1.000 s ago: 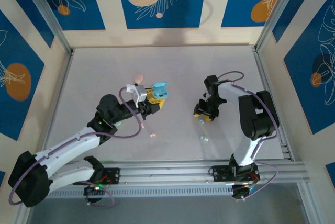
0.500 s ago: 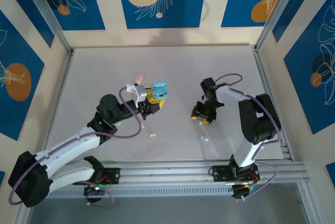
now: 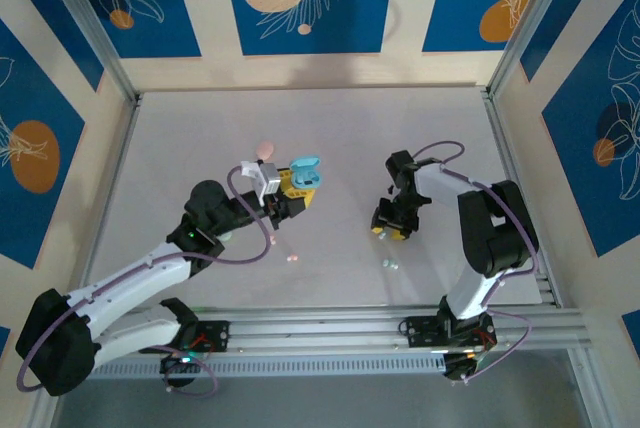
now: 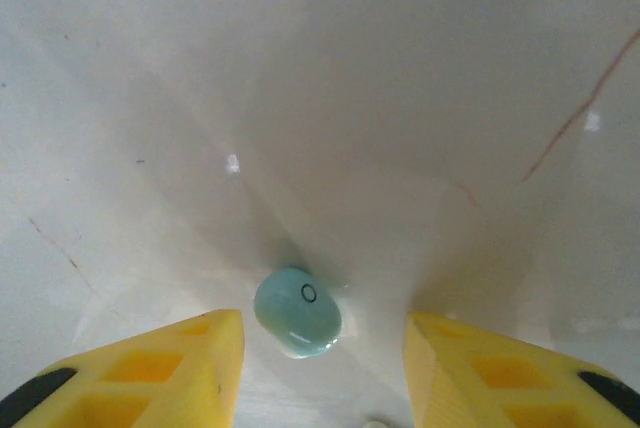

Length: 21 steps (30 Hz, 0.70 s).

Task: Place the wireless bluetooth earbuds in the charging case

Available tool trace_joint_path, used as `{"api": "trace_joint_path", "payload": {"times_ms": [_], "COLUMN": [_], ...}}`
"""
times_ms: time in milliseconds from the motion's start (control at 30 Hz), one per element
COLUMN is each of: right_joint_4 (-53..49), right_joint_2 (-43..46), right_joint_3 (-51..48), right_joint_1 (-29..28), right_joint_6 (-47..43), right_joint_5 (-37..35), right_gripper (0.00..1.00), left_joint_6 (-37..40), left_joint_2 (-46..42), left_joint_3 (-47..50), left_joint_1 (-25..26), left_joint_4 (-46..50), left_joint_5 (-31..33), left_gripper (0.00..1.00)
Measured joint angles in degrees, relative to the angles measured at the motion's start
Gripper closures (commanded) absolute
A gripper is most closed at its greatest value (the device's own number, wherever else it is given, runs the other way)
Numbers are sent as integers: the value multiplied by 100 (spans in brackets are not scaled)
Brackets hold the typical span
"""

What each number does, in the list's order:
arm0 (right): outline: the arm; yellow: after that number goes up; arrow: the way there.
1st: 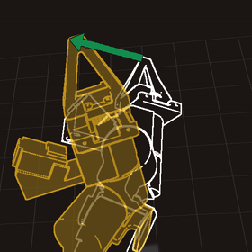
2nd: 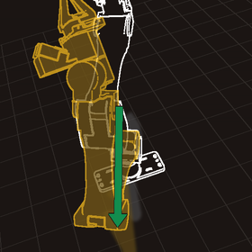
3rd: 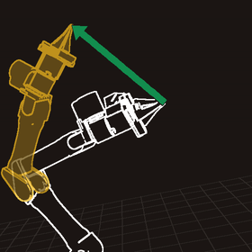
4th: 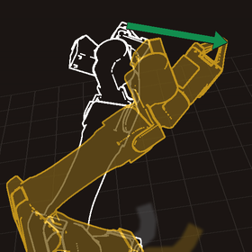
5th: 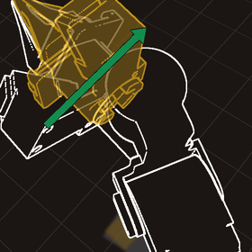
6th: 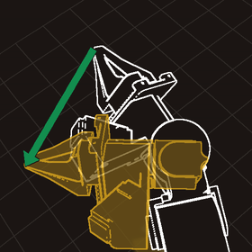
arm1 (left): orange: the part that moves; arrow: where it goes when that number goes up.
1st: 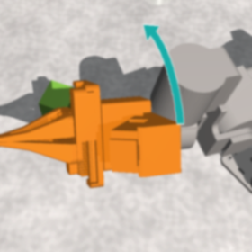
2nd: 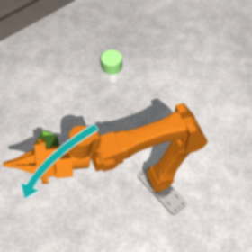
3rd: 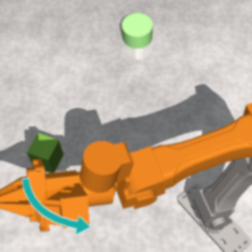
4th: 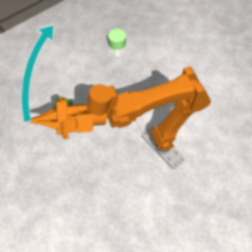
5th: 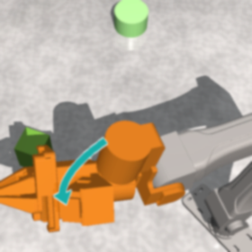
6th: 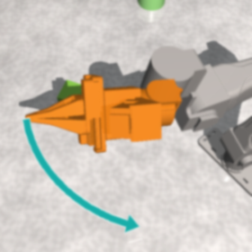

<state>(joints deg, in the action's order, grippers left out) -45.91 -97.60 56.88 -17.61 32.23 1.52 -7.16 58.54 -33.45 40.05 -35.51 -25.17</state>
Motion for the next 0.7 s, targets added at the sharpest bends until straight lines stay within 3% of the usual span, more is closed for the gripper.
{"api": "trace_joint_path", "payload": {"times_ms": [167,700], "right_joint_4": [9,-22], "right_joint_2": [-24,-352], "right_joint_3": [136,308], "right_joint_1": [-7,-22], "right_joint_6": [-221,-437], "right_joint_5": [-4,15], "right_gripper": [64,65], "left_joint_6": [0,2], "left_joint_2": [2,7], "left_joint_3": [0,0], "left_joint_1": [0,0], "left_joint_4": [0,2], "left_joint_5": [0,0], "left_gripper": [66,66]}}
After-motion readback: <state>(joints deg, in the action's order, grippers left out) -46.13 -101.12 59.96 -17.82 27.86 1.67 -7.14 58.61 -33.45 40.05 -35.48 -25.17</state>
